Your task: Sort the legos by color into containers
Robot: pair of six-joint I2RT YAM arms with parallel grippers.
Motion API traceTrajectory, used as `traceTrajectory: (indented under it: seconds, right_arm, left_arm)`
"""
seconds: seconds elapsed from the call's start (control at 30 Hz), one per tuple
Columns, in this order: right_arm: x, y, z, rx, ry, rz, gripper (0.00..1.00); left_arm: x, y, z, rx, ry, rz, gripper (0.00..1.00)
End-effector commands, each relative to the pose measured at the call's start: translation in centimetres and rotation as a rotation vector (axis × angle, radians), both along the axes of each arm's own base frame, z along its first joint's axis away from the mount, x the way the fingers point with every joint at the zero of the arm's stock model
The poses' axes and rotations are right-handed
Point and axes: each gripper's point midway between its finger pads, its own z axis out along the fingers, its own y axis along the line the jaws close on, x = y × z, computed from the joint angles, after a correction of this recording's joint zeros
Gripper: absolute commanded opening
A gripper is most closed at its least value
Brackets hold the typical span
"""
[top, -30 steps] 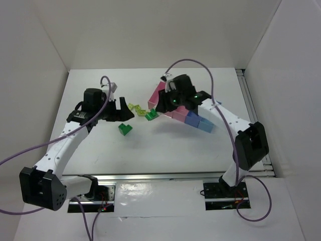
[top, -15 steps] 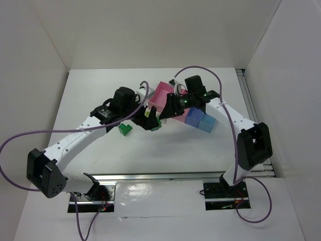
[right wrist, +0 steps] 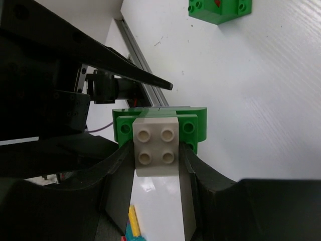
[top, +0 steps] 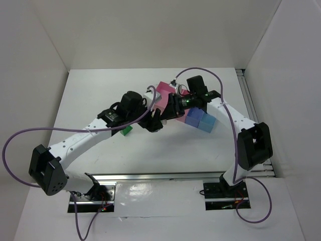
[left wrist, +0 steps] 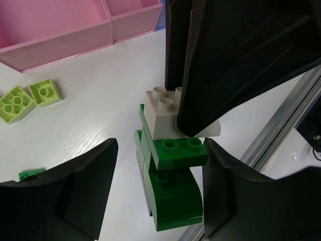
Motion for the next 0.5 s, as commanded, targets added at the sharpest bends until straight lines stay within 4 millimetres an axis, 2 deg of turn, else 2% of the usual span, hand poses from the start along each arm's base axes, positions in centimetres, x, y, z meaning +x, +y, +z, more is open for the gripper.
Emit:
traceTrajectory:
  seconds: [0.0, 0.13, 0.2, 0.23, 0.3, 0.4, 0.47]
  right_arm:
    - [-0.45, 0.09, 0.27, 0.042, 0.02, 0.021, 0.19]
    - [-0.73, 0.07, 0.1, 0.045, 0.041, 0.023, 0.19]
    - [-0.71, -0.02, -0.11, 0.035, 0.037, 0.021, 0.19]
    - [-0.71, -0.02, -0.11, 0.035, 0.037, 0.021, 0.19]
    - [-0.85, -0.08, -0.42, 0.032, 0.045, 0.02, 0.19]
    - [-0.88, 0.09, -0.03, 0.051, 0.043, 0.03, 0.19]
    - [-0.58, -0.2, -0.03, 0.051, 0.043, 0.019, 0.19]
  left_arm:
    - [0.51, -0.98, 1.75, -0.066, -0.048, -0.001, 0.71]
    - [0.39, -0.9, 1.57, -0.06, -0.041, -0.001, 0.7]
    - [0.48, -1.01, 1.75, -0.07, -0.042, 0.003, 0.63]
    - [0.48, -1.01, 1.75, -0.07, -0.042, 0.004, 0.59]
    - [0.48, -1.01, 1.75, -0.07, -0.042, 0.004, 0.41]
    - [0.73, -0.98, 2.13, -0.072, -0.052, 0.012, 0.21]
    - [0.54, -0.83, 2.31, -0.072, -0.052, 0.012, 0.15]
